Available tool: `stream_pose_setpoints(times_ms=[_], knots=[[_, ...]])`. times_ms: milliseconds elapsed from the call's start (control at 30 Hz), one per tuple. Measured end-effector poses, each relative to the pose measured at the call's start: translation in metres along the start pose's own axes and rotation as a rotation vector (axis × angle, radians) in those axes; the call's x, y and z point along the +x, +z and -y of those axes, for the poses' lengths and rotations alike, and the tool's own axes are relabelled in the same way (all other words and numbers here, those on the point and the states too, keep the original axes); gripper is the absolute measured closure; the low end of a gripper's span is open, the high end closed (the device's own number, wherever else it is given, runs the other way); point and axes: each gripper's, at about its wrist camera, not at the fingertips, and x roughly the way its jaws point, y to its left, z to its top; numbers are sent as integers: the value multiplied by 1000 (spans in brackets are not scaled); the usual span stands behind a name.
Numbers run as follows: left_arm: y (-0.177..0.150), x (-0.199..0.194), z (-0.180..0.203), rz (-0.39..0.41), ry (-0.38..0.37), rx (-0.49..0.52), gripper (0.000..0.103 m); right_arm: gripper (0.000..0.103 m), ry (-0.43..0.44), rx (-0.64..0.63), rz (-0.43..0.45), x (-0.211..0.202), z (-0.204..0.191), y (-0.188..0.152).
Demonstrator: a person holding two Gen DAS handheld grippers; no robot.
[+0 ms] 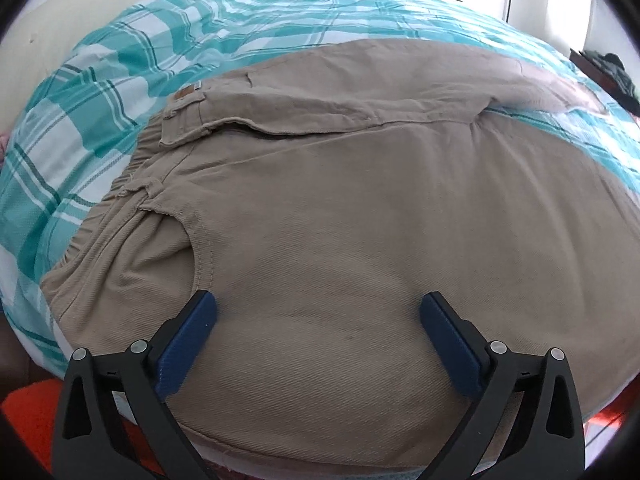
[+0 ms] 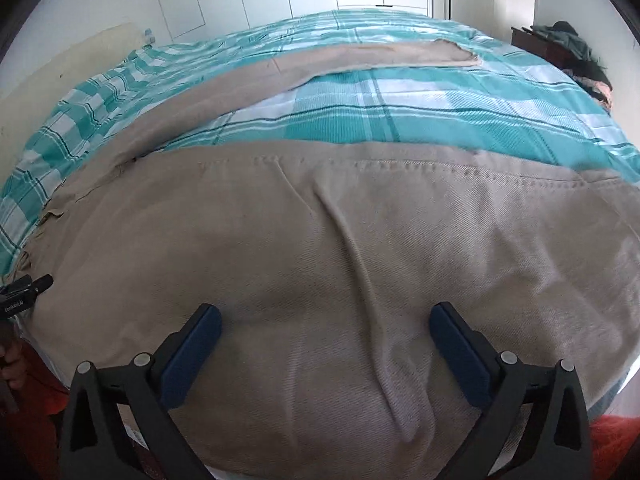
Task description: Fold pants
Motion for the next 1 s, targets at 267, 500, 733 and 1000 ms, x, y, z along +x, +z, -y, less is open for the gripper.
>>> stream_pose_setpoints(times_ms=[267,500,733,1000], knots=[[-5,-4,0,33,10,8,1,0,-4,-3,13,5,1,-2],[6,-46,0,51,-20,-44,1,0,-21,14,43,-1,0,-6],[116,-45,-12,142,-59,-134,1,0,-46,24,-14,-10,-3,-2],[151,101,-30,-45,65,-116,1,1,160,91,-216,-28,-4,46]])
